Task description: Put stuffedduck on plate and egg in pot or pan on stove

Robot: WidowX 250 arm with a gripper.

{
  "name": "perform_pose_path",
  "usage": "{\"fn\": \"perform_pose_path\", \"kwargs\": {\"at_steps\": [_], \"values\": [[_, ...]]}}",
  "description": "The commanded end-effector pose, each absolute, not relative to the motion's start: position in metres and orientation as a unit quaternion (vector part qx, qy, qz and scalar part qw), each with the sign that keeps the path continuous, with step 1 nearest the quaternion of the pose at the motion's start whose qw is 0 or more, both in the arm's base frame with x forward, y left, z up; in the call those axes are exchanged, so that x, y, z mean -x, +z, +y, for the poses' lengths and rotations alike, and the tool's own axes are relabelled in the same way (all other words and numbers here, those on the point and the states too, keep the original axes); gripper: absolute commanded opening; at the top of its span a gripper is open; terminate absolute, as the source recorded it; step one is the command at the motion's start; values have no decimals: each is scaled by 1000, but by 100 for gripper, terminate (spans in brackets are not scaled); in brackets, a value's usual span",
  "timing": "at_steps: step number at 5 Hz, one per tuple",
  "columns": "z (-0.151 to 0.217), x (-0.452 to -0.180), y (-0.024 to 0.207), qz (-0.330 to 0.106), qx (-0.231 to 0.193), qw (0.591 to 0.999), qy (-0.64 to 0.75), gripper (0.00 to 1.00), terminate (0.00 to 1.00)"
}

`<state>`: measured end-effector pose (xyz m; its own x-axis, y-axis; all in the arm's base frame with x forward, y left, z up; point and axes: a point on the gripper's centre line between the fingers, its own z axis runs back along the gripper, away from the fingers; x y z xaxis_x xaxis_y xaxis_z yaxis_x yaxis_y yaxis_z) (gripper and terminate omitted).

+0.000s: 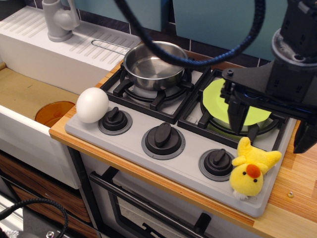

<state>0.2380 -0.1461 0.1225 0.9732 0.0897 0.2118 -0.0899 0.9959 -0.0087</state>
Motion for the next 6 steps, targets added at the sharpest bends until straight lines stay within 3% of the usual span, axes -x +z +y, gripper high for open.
{"fn": "perform_pose_path", "kwargs": {"at_steps": [1, 6], "values": [[-146, -238, 122, -107, 0, 993, 45, 100, 0], [-142, -266, 60, -178, 5, 983, 48, 100, 0]]}}
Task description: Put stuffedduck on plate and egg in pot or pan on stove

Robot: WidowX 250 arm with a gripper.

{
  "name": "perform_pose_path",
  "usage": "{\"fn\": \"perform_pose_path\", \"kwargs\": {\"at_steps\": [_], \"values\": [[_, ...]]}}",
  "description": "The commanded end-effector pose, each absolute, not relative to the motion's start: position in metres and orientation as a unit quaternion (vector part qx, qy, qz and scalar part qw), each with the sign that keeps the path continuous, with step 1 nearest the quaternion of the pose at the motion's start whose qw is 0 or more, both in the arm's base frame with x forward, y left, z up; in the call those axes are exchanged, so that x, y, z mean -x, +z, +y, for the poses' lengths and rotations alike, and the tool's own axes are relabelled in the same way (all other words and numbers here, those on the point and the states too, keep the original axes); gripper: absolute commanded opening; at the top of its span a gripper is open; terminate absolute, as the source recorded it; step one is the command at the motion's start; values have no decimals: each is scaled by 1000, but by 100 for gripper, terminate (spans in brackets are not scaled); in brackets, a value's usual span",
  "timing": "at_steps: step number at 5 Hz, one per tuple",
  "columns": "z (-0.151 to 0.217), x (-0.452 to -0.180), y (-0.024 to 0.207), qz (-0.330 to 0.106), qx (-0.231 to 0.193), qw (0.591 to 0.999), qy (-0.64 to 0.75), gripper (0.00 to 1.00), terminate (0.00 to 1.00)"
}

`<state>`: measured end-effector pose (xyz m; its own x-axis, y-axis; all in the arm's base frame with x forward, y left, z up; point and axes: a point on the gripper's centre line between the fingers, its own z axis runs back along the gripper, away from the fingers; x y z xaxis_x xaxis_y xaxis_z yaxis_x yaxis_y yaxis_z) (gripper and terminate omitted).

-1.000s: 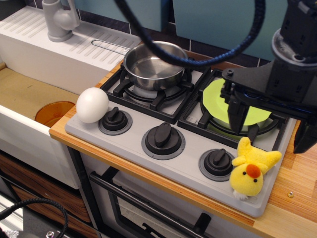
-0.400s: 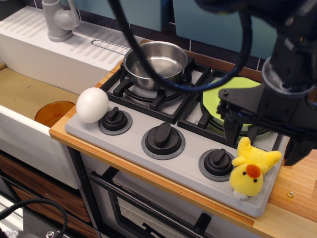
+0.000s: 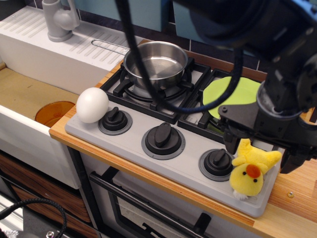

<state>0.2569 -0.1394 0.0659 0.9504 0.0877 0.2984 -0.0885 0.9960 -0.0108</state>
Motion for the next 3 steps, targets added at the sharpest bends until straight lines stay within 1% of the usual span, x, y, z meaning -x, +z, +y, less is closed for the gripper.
{"fn": "perform_pose_path", "kwargs": {"at_steps": [1, 2, 3], "values": [[-147, -266, 46, -193, 7, 980, 50, 100, 0], [-153, -264, 35, -203, 4, 978, 53, 100, 0], [-158, -262, 26, -203, 1, 977, 59, 100, 0]]}}
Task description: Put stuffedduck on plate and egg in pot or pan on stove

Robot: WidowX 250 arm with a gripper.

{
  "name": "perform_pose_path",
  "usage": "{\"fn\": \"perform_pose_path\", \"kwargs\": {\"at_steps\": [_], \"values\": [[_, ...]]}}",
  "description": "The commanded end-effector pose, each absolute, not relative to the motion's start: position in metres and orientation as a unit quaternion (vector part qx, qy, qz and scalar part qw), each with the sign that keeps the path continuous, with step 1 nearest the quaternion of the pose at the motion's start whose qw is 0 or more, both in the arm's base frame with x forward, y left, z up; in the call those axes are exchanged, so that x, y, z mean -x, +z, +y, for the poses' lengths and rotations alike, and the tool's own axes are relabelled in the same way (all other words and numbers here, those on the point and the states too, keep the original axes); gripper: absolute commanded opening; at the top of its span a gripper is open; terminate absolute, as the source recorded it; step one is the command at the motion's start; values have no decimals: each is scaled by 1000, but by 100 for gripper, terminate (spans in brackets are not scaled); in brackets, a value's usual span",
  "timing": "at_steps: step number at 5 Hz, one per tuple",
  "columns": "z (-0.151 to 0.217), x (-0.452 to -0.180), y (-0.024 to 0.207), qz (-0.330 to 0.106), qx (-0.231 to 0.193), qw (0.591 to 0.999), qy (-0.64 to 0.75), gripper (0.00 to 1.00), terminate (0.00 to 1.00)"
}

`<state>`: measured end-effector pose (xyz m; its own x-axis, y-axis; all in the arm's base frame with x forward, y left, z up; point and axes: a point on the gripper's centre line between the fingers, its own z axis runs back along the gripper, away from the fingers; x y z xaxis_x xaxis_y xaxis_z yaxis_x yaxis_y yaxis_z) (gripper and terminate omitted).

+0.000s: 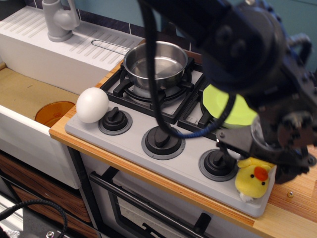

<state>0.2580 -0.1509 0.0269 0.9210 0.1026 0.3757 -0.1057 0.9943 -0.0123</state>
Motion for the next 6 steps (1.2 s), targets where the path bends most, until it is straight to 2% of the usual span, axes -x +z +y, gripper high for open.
{"fn": "perform_pose_path", "kwargs": {"at_steps": [1, 2, 3, 4, 5, 6], "values": [[-163, -260, 27, -192, -4, 979, 65, 0, 0], [-167, -258, 40, -175, -8, 982, 69, 0, 0], [-168, -257, 63, -153, -16, 985, 74, 0, 0], [-165, -261, 96, -124, -27, 989, 74, 0, 0], [-158, -276, 122, -100, -32, 992, 64, 0, 0], [-147, -301, 133, -88, -28, 994, 55, 0, 0]]}}
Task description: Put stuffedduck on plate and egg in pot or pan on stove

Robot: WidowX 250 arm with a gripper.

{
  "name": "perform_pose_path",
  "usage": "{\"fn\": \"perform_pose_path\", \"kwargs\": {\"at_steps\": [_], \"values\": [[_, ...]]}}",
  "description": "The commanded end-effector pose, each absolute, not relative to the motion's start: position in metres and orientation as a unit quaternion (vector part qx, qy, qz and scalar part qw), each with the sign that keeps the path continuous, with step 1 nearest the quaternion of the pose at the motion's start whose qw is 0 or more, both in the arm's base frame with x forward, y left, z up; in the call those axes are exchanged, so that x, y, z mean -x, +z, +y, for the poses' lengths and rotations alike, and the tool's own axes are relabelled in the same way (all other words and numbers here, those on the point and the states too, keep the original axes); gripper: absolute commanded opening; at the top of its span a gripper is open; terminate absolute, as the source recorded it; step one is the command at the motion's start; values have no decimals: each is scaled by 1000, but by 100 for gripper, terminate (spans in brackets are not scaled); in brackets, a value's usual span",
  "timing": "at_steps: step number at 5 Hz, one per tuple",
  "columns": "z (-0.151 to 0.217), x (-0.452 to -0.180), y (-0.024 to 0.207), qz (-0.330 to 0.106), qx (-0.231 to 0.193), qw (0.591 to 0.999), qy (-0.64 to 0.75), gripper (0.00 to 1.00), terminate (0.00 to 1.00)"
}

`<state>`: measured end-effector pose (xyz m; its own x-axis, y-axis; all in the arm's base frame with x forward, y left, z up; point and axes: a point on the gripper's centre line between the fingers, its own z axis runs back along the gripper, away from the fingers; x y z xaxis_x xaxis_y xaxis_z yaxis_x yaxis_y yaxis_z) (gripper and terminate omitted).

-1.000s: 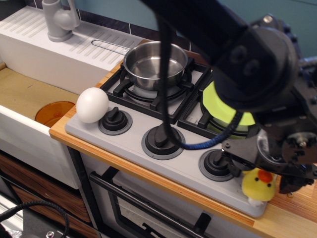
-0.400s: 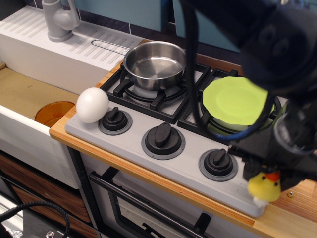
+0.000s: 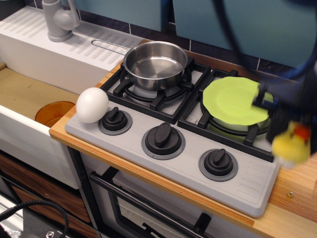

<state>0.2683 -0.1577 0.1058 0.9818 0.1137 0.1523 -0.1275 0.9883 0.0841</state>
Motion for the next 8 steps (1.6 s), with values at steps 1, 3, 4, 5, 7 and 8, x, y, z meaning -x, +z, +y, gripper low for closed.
{"fn": "perform_pose_path", "kwargs": {"at_steps": [1, 3, 4, 5, 7, 8], "values": [[-131, -335, 137, -81, -19, 996, 39, 0, 0], [-114, -375, 117, -88, -2, 996, 19, 0, 0], [-108, -376, 109, -100, 1, 995, 20, 0, 0], [-100, -374, 106, -105, -2, 994, 17, 0, 0], [-112, -359, 98, -109, 1, 994, 31, 100, 0], [-120, -344, 103, -102, 6, 994, 32, 100, 0]]}}
